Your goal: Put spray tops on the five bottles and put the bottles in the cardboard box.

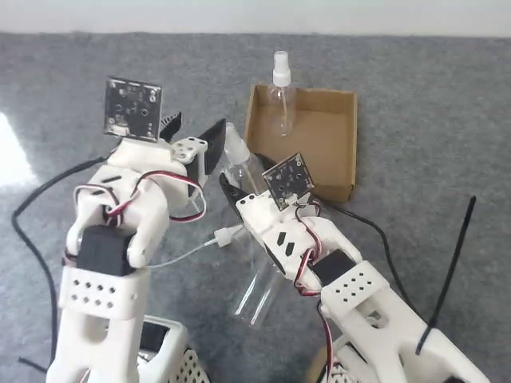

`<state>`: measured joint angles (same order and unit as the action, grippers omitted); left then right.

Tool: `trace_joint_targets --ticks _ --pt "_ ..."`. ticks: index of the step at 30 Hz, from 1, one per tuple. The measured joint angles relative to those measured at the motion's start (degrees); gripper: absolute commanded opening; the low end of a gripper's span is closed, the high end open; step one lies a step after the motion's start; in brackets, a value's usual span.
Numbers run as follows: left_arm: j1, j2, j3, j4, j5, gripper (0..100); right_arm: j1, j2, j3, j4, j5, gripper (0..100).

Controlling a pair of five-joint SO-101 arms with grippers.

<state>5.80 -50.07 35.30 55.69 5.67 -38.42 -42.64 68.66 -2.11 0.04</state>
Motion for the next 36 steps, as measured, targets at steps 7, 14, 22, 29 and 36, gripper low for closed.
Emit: trace_joint_targets --ticks 7,14,22,29,36 --pt "-2.1 -4.0 -5.6 8.3 -0.4 22 0.4 -0.1 -0.1 -0.1 0.0 0.6" --pt "-4.3 -16.2 5.1 13.1 -0.4 22 5.0 -0.1 -1.2 3.3 0.0 0.6" --pt "-0.4 -23.2 30.9 0.2 -4.2 22 5.5 0.5 -16.5 16.8 -0.1 0.6" --pt "5.1 -28.5 34.5 0.1 -3.6 29 4.7 12.7 -29.5 22.1 -0.1 0.6" --pt "2.6 -29.3 38.3 -5.3 -3.5 29 -0.8 16.0 -33.4 28.9 -0.1 0.6"
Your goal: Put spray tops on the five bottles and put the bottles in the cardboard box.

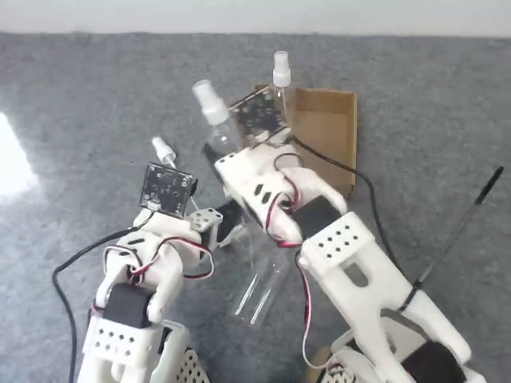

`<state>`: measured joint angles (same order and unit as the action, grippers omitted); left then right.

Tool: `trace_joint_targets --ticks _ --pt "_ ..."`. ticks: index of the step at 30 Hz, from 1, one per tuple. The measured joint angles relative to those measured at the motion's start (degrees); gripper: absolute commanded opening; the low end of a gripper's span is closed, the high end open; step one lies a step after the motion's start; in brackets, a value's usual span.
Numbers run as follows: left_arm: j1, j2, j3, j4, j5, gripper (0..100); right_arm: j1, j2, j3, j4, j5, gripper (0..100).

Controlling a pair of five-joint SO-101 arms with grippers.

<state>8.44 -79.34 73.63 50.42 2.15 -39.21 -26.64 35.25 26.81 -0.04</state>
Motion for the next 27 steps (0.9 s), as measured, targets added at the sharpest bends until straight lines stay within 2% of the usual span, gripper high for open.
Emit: trace_joint_targets --ticks 10,16,20,24,27 --pt "-0.3 -0.1 0.1 -0.5 0.0 29 -0.1 -11.1 -0.2 11.7 0.0 0.6" --pt "-0.3 -0.1 0.1 -0.5 0.0 29 1.4 -13.6 -0.2 14.2 0.0 0.6" --pt "-0.4 -0.1 0.1 -0.5 0.0 29 9.6 -13.6 -0.2 14.6 0.0 0.6" --pt "-0.6 -0.4 1.5 -0.5 0.0 29 22.2 -13.6 -0.2 13.9 4.7 0.6" --pt "-0.6 -0.5 1.5 -0.6 0.0 29 29.2 -13.2 -0.2 11.4 6.8 0.6"
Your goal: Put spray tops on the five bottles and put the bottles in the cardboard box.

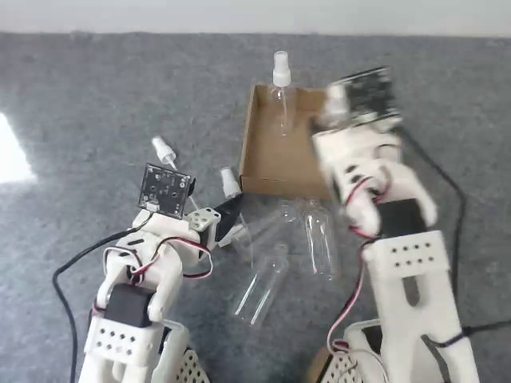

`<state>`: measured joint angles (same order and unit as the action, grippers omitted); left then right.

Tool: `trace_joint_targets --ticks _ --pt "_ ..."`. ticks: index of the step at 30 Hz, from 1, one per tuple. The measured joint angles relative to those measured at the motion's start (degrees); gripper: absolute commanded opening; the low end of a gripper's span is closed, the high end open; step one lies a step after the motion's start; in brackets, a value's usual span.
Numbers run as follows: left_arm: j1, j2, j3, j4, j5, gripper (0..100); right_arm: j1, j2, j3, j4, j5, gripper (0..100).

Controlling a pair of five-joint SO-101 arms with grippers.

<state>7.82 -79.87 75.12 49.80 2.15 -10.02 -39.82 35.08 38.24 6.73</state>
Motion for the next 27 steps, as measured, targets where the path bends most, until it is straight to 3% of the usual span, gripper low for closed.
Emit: trace_joint_targets --ticks 10,18,27 --pt "0.0 0.0 0.0 0.0 0.0 29 2.2 27.7 -15.5 -6.9 0.7 0.6" --pt "0.0 0.0 0.0 0.0 -0.1 29 2.2 51.0 -31.2 -8.7 -3.1 0.6" --pt "0.0 0.0 0.0 0.0 -0.1 29 2.3 65.2 -38.2 -15.8 -3.1 0.6"
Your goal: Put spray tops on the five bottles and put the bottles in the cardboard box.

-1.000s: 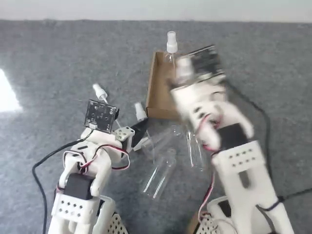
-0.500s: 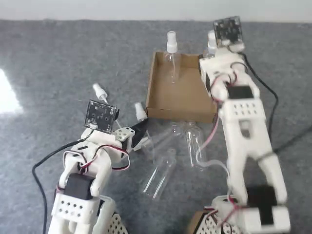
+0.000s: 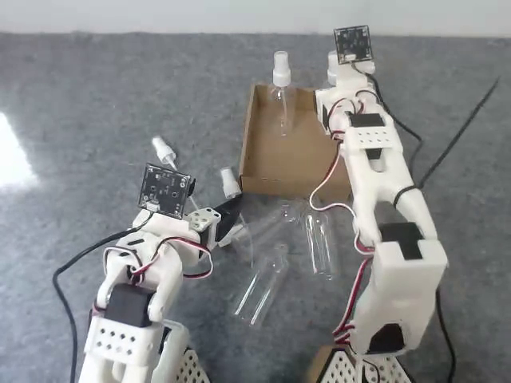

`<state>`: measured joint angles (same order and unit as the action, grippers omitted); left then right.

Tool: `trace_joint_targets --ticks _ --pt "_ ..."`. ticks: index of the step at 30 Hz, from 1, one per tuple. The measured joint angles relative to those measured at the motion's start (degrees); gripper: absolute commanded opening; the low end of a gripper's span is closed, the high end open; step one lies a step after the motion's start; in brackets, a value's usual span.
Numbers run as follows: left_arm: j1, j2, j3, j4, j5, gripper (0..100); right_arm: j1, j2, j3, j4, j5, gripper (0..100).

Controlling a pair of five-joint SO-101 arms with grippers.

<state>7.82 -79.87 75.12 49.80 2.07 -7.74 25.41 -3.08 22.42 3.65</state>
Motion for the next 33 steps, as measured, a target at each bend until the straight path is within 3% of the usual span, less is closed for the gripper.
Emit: trace_joint_targets --ticks 8,30,33 --pt "0.0 0.0 0.0 0.0 0.0 29 0.0 4.1 -1.1 -5.5 -2.1 0.6" --pt "0.0 0.0 0.0 0.0 0.0 29 0.0 4.1 -1.1 -4.8 -2.3 0.7" --pt "0.0 0.0 0.0 0.0 0.0 29 0.0 4.1 -1.1 -4.8 -2.3 4.8"
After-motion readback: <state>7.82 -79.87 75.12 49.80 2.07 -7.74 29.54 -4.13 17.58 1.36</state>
